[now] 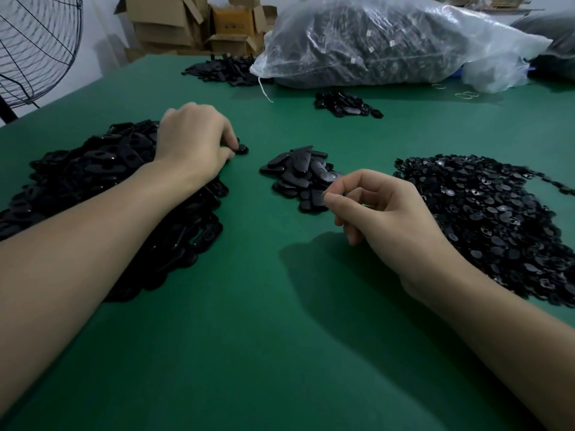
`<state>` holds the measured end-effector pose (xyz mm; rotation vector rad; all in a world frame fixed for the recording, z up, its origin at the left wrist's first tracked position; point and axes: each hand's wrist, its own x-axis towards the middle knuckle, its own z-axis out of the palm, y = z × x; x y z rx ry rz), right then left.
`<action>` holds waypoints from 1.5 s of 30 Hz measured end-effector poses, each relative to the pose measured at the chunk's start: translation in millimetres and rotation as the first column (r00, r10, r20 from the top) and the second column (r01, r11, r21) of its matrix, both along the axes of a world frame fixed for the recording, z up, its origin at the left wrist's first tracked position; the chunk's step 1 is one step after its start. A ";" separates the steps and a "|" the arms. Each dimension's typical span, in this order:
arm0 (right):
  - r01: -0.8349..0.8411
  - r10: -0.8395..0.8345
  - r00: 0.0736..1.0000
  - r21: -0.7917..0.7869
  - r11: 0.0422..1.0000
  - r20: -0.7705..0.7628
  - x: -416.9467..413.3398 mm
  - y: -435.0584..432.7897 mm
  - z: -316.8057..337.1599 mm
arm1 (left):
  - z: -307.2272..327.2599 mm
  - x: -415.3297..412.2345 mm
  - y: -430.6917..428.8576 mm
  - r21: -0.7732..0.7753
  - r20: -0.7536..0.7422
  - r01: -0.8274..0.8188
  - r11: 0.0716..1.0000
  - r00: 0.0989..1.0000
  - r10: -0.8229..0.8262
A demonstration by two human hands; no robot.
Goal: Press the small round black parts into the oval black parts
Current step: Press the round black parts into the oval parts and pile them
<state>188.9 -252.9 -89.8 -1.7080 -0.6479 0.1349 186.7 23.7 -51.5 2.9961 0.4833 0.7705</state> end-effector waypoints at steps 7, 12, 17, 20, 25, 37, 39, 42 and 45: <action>0.031 -0.031 0.999 -0.004 1.000 -0.023 0.4 0.0 0.4 | -2.8 -43.6 -60.4 -0.371 0.248 0.565 0.737 0.825 -0.508; -0.011 0.014 0.998 0.042 0.999 -0.054 -4.8 0.8 5.9 | -22.4 -77.6 -87.9 -0.752 0.393 0.560 0.347 0.804 -0.446; -0.052 0.058 0.996 0.078 0.996 -0.073 -10.4 0.2 10.2 | -30.0 -89.9 -93.0 -0.894 0.388 0.439 0.086 0.857 -0.339; -0.053 0.058 0.993 0.057 0.997 -0.100 -12.1 0.8 11.6 | -30.4 -93.1 -93.8 -0.908 0.380 0.416 0.039 0.860 -0.341; -0.092 0.094 0.990 0.017 0.996 -0.101 -11.8 2.1 11.8 | -33.2 -96.0 -94.3 -0.915 0.384 0.404 -0.008 0.861 -0.333; 0.525 -0.295 0.792 -0.350 0.776 0.535 28.7 -23.5 11.4 | -37.3 -100.0 -87.8 -0.925 0.374 0.377 -0.051 0.877 -0.301; 0.575 -0.277 0.752 -0.391 0.718 0.598 32.6 -25.9 11.3 | -38.6 -99.6 -88.3 -0.924 0.368 0.382 -0.016 0.879 -0.303; 0.625 -0.268 0.713 -0.414 0.662 0.648 38.2 -33.4 14.9 | -38.1 -99.8 -88.0 -0.913 0.375 0.405 0.039 0.875 -0.308; 0.654 -0.228 0.702 -0.484 0.581 0.674 41.8 -36.2 13.6 | -37.3 -100.5 -88.4 -0.908 0.397 0.418 0.010 0.869 -0.297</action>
